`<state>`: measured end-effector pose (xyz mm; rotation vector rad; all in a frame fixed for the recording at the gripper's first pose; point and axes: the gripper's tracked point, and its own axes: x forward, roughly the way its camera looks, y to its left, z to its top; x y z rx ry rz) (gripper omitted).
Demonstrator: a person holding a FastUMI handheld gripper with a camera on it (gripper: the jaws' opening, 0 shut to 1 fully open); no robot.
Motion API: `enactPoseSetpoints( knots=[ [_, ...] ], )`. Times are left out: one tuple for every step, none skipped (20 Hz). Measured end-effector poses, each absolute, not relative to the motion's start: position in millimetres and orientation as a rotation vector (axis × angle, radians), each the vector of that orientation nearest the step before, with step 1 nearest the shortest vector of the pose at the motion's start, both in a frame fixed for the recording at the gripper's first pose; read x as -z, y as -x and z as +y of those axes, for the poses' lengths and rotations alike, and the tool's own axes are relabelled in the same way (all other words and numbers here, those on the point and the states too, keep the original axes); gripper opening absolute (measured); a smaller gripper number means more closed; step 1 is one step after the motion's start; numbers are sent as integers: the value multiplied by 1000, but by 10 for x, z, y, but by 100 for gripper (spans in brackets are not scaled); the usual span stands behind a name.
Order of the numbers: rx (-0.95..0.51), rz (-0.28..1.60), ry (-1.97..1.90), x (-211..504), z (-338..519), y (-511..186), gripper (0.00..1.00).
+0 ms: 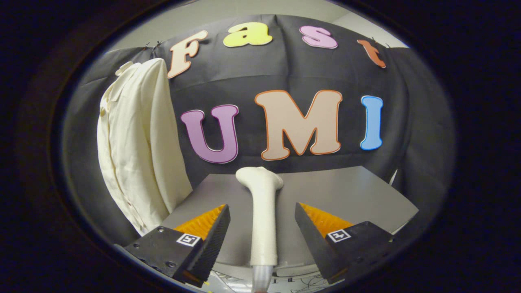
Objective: Iron the clothes twice with a garment steamer, once on the left side and once on the right side.
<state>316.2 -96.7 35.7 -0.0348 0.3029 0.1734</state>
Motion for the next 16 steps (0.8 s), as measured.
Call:
enactPoseSetpoints(
  knots=[
    [-184, 344, 31, -323, -978, -3276, 97],
    [-196, 406, 40, -248, -978, -3374, 97],
    [-198, 443, 47, -222, -956, -3485, 97],
    [-192, 493, 64, -180, -941, -3573, 97],
    [-197, 525, 87, -184, -884, -3658, 97],
    [-205, 559, 98, -170, -842, -3700, 97],
    [-221, 600, 99, -143, -815, -3702, 97],
    [-231, 648, 96, -140, -797, -3747, 94],
    [-232, 674, 82, -145, -771, -3820, 93],
    [-220, 700, 77, -125, -768, -3872, 88],
    [-207, 736, 66, -104, -755, -3926, 85],
    [-199, 785, 53, -120, -756, -3901, 83],
    [-186, 772, 27, -141, -730, -3975, 81],
    [-146, 804, 35, -110, -776, -3950, 80],
    [-113, 809, 37, -139, -800, -3942, 75],
    [-101, 804, 21, -163, -792, -3990, 66]
  ],
)
